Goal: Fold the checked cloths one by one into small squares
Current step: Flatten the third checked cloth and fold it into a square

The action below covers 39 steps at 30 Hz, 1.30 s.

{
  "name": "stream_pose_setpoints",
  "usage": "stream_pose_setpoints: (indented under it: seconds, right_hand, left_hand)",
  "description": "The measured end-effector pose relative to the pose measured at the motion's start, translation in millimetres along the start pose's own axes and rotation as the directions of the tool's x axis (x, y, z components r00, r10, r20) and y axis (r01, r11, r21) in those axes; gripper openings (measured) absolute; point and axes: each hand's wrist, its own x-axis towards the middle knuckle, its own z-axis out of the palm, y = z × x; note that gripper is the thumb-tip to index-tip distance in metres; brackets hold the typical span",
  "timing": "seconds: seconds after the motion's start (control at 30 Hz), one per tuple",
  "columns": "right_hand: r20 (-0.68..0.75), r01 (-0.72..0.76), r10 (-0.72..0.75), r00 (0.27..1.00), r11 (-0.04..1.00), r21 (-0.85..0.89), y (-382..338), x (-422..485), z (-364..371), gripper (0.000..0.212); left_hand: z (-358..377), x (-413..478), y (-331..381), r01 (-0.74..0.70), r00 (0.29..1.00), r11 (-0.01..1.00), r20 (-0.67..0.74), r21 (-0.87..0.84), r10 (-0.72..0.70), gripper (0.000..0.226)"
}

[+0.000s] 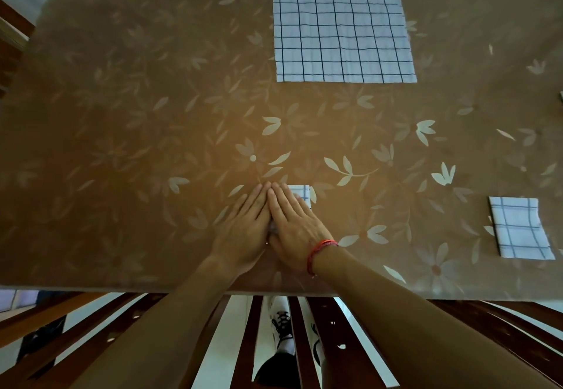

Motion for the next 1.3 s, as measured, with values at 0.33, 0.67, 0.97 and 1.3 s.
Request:
stream_pose_setpoints:
  seconds: [0.33, 0.67, 0.97, 1.3]
  right_hand:
    - [0.099, 0.058, -0.035, 0.994, 0.971, -0.233, 50, -15, -15, 0.086]
    - [0.158, 0.101, -0.048, 0.986, 0.933, -0.346, 60, -20, -21, 0.089]
    - [0.25, 0.066, -0.001, 0.968, 0.965, -0.252, 53, -18, -35, 0.087]
    - [0.078, -0.386, 0.534, 0.842, 0.493, 0.78, 27, -26, -80, 0.032]
  left_hand:
    - [-6, 0, -1, -0.01, 0.999, 0.997, 0.047, 0.072, 0.007, 0.059]
    - [-8, -33, 6, -0.066, 0.993, 0.994, 0.103, 0.092, 0.057, 0.056]
    - [-17, -56, 14, -0.102, 0.981, 0.993, 0.174, 0.066, 0.089, 0.053]
    - [-62, -3, 35, 0.527, 0.732, 0.244, 0.289, -0.814, -0.616, 0.026]
